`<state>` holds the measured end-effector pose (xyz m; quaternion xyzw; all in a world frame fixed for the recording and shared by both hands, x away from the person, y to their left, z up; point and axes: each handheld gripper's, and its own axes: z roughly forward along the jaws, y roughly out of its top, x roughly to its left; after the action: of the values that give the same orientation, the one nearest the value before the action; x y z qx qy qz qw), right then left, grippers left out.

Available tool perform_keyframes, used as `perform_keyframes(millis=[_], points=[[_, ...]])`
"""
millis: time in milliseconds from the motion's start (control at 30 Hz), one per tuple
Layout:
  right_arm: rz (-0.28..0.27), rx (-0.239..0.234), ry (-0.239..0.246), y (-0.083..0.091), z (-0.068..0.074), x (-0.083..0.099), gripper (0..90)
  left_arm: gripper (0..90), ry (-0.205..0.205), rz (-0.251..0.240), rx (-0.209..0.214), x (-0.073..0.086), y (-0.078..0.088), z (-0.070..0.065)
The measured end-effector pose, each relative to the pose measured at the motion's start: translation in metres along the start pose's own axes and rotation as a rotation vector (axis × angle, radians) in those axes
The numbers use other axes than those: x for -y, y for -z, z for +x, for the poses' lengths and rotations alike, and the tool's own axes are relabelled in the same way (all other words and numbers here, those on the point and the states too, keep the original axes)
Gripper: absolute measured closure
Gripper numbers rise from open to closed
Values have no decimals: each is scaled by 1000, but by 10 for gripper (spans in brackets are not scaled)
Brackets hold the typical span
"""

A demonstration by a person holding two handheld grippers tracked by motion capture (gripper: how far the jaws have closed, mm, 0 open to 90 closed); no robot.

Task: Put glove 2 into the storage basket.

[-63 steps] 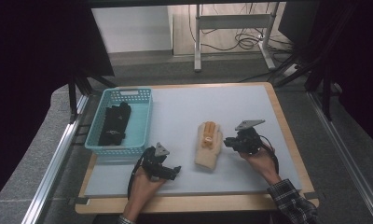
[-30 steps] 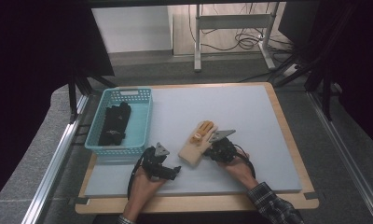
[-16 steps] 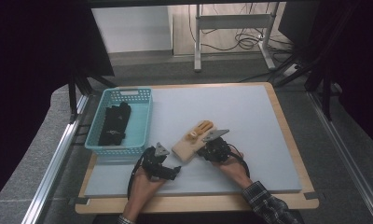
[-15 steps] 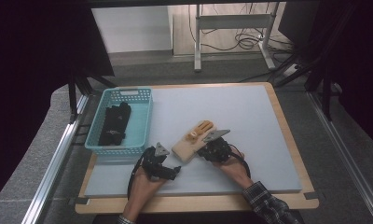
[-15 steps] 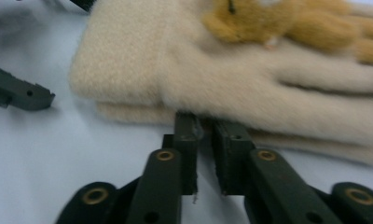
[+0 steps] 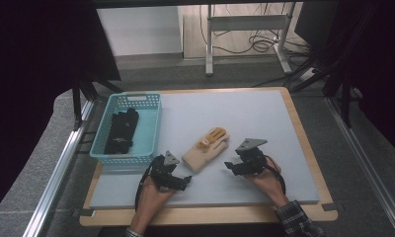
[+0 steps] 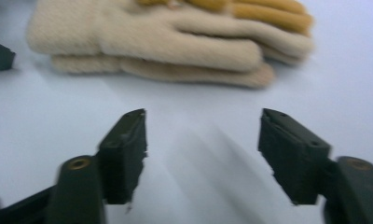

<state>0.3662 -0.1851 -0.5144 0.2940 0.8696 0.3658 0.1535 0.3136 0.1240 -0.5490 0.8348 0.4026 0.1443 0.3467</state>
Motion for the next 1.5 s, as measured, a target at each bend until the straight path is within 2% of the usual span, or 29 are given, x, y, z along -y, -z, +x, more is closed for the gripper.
perform_keyframes(millis=[300,433,533,667,1300,1500], points=[[-4,66,-81,17,-22,28,167,20,0,0,0,0,0,0],[8,93,-103,19,-28,39,139,21,0,0,0,0,0,0],[8,96,-114,20,-31,44,121,20,0,-1,-1,0,0,0],[26,110,-102,18,-29,44,109,21,-4,3,-3,0,0,-1],[19,114,-106,19,-29,45,108,21,8,2,0,-1,0,-1],[18,120,-104,19,-28,45,107,40,18,14,15,-8,2,1]])
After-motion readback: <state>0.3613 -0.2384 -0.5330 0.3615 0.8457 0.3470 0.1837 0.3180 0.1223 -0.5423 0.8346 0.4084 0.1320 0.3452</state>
